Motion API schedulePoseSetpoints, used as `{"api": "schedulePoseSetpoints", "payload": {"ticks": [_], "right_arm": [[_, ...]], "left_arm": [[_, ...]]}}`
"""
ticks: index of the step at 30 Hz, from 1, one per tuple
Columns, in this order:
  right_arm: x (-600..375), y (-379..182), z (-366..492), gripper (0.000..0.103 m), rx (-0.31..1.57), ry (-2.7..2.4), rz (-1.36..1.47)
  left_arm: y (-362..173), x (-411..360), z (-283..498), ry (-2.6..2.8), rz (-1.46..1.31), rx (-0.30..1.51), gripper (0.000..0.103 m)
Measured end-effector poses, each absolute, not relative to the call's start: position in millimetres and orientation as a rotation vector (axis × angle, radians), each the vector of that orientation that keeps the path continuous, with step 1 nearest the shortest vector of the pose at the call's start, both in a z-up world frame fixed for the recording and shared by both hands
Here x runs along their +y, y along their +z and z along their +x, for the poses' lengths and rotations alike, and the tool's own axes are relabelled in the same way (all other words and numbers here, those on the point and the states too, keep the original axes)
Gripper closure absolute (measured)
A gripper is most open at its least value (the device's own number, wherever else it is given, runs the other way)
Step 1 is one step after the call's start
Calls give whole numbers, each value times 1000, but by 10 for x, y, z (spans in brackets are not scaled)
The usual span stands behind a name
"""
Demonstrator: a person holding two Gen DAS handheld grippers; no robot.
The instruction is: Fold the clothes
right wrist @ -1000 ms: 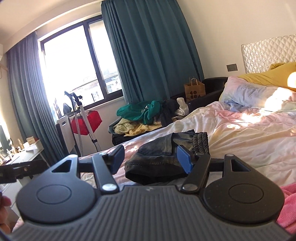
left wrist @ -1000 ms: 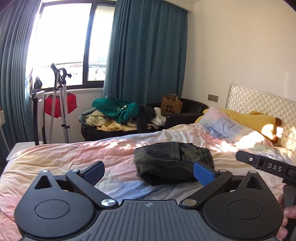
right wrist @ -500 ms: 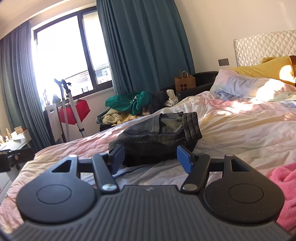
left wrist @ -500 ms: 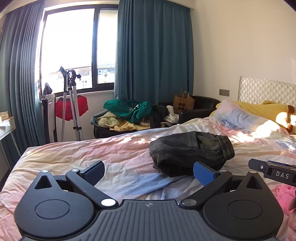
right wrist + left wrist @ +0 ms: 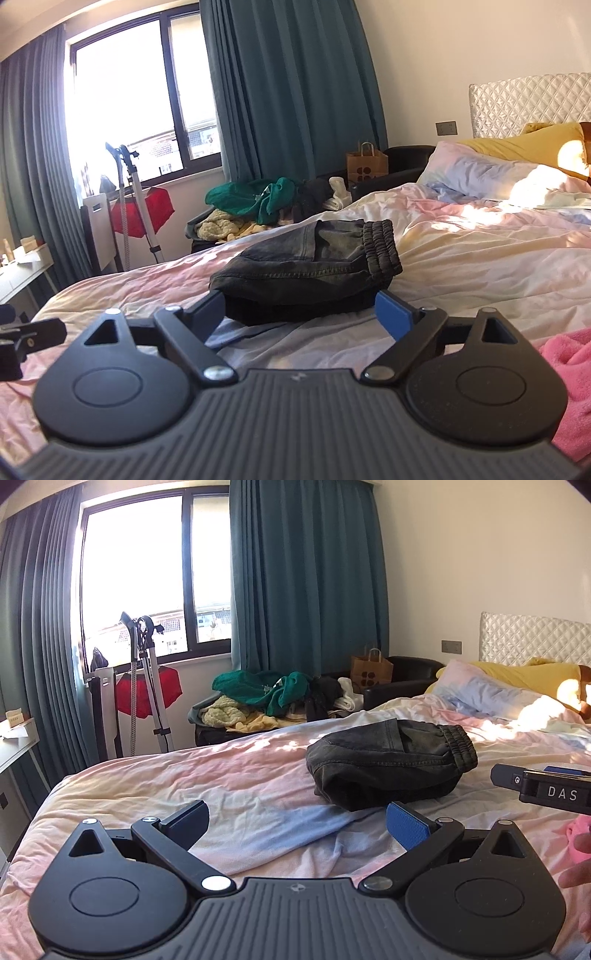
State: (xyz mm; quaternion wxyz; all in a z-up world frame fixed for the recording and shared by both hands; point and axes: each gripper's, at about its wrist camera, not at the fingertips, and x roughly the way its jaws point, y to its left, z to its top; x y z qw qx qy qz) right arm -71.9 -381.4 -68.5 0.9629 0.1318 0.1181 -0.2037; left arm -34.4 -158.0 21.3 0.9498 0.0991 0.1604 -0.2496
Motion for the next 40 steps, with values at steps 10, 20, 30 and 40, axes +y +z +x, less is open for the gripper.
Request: {"api": "schedulePoseSetpoints", "payload": {"ticks": [10, 20, 30, 40], "right_arm": [[-3726, -680, -683, 14, 256, -433, 213], [-3680, -704, -662, 14, 256, -453, 172], [-3630, -729, -633, 14, 264, -461, 144], [-3602, -750, -610, 14, 275, -460, 147]], "left_arm": [[212, -1547, -373, -504, 197, 322, 0], [185, -1506, -350, -494, 181, 315, 0], [168, -1474, -370, -495, 178, 298, 0], [150, -1421, -355, -490, 170, 303, 0]]}}
